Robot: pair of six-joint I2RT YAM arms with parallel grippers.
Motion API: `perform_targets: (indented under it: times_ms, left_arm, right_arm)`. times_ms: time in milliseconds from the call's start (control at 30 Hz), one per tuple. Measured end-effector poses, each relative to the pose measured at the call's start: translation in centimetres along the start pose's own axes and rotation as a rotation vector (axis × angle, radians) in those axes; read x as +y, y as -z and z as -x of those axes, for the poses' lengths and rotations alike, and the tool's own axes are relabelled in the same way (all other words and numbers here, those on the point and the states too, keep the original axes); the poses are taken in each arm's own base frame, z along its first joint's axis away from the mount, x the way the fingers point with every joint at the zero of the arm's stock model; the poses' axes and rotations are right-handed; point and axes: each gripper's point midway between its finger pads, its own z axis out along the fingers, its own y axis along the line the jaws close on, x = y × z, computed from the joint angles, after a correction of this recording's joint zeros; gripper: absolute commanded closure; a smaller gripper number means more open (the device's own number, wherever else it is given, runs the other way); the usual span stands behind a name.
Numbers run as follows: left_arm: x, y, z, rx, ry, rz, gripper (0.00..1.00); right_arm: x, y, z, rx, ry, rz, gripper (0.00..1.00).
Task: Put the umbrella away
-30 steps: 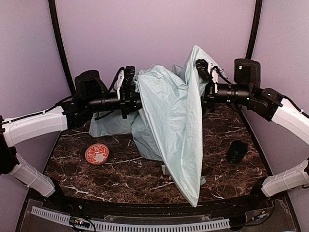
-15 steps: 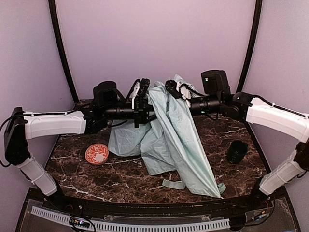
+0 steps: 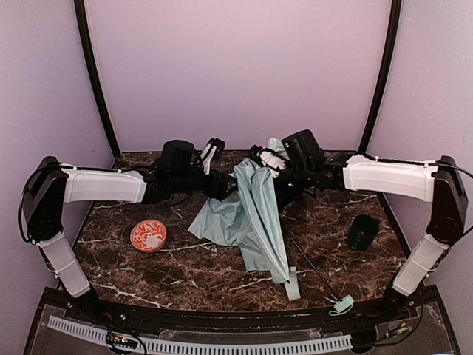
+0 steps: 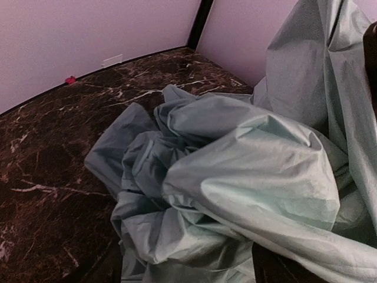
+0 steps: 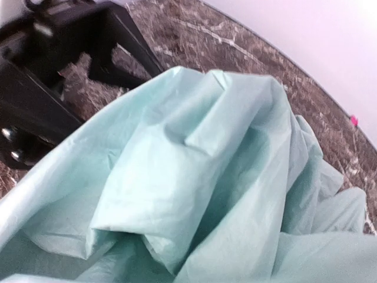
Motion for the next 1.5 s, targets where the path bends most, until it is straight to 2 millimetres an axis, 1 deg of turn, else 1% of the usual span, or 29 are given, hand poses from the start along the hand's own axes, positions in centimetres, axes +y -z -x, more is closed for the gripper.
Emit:
perform_targets:
  times_ms: [33,67,133,167,233,300,333,367,433,500,567,633,667,700,767,800,833,867,900,1000,1033,1133,1200,1233,1300,1333,1400,1500]
  left_arm:
    - [1.0,0.1,-0.5,0.017,0.009,0.053,0.16]
    - [2.0,0.2,-0.8,0.029,0.014,0.101,0.15]
    - [3.7,0.6,-1.4,0.049,0.023,0.188,0.13]
    - [4.2,0.8,-1.6,0.056,0.024,0.214,0.13]
    - [5.2,1.6,-1.7,0.068,0.019,0.282,0.13]
    - [5.6,2.5,-1.5,0.07,0.009,0.322,0.13]
    - [5.7,3.2,-1.1,0.065,-0.001,0.347,0.13]
    - [5.7,3.7,-0.8,0.059,-0.007,0.357,0.13]
    - [5.5,5.0,-0.1,0.038,-0.024,0.375,0.15]
    - [5.1,6.3,0.7,0.018,-0.036,0.38,0.2]
    - [4.6,7.3,1.5,-0.005,-0.047,0.378,0.26]
    - [4.0,8.1,2.1,-0.019,-0.054,0.362,0.28]
    - [3.4,8.4,2.3,-0.021,-0.063,0.348,0.27]
    - [2.7,8.5,2.4,-0.02,-0.073,0.331,0.24]
    - [0.6,8.4,2.2,-0.007,-0.103,0.273,0.15]
    - [-1.4,8.1,1.6,0.012,-0.128,0.218,0.1]
    - [-3.0,7.9,1.1,0.03,-0.147,0.171,0.04]
    - [-5.1,7.6,0.3,0.055,-0.167,0.111,0.01]
    - [-6.9,7.4,-0.3,0.071,-0.182,0.06,0.01]
    - [-11.9,7.1,-2.4,0.127,-0.209,-0.096,0.01]
    - [-12.9,7.0,-3.0,0.142,-0.212,-0.129,0.01]
    - [-14.3,6.0,-4.5,0.198,-0.22,-0.169,0.01]
    - [-14.9,5.0,-5.4,0.238,-0.233,-0.175,0.01]
    - [-14.9,4.5,-5.8,0.256,-0.242,-0.166,0.01]
    - [-14.7,3.6,-6.9,0.301,-0.257,-0.138,0.02]
    - [-14.3,3.1,-7.4,0.327,-0.268,-0.113,0.03]
    - [-13.6,2.3,-8.3,0.366,-0.281,-0.073,0.03]
    - [-11.9,2.1,-9.4,0.414,-0.308,0.016,0.02]
  right_arm:
    - [-0.5,-0.8,-0.8,0.038,-0.027,-0.012,0.32]
    - [-1.1,-1.6,-1.7,0.078,-0.054,-0.028,0.26]
    - [-2.2,-2.5,-3.2,0.149,-0.103,-0.07,0.22]
    - [-2.8,-2.6,-3.7,0.179,-0.128,-0.1,0.2]
    - [-3.7,-2.2,-4.1,0.222,-0.162,-0.147,0.13]
    - [-4.3,-1.4,-3.7,0.242,-0.186,-0.187,0.11]
    - [-4.5,-0.7,-3.1,0.237,-0.194,-0.197,0.1]
    - [-4.5,-0.1,-2.8,0.231,-0.205,-0.201,0.11]
    - [-4.2,1.8,-2.1,0.206,-0.226,-0.202,0.19]
    - [-3.7,4.4,-1.6,0.164,-0.25,-0.199,0.36]
    - [-3.0,6.7,-2.0,0.136,-0.28,-0.195,0.45]
    - [-2.3,7.7,-3.7,0.144,-0.313,-0.182,0.47]
    - [-1.7,7.7,-5.5,0.175,-0.337,-0.17,0.46]
    - [-1.1,7.4,-7.6,0.22,-0.358,-0.155,0.44]
    - [0.3,6.2,-12.0,0.326,-0.402,-0.115,0.41]
    - [1.3,5.7,-14.3,0.383,-0.423,-0.09,0.4]
    - [2.2,5.4,-16.0,0.423,-0.436,-0.07,0.4]
    - [3.2,5.1,-17.6,0.462,-0.448,-0.046,0.4]
    - [3.9,5.0,-18.7,0.489,-0.457,-0.032,0.41]
    - [4.8,4.4,-20.0,0.51,-0.477,-0.019,0.44]
    - [4.8,4.1,-20.2,0.509,-0.482,-0.02,0.44]
    - [5.0,3.2,-21.0,0.509,-0.503,-0.017,0.46]
    - [5.2,2.7,-21.6,0.514,-0.51,-0.013,0.52]
    - [5.3,2.5,-21.9,0.519,-0.512,-0.014,0.57]
    - [5.4,2.1,-22.4,0.528,-0.515,-0.02,0.71]
    - [5.4,1.8,-22.6,0.531,-0.518,-0.026,0.83]
    - [5.3,1.3,-22.6,0.525,-0.507,-0.028,1.0]
    - [5.3,0.7,-22.3,0.517,-0.487,-0.021,1.0]
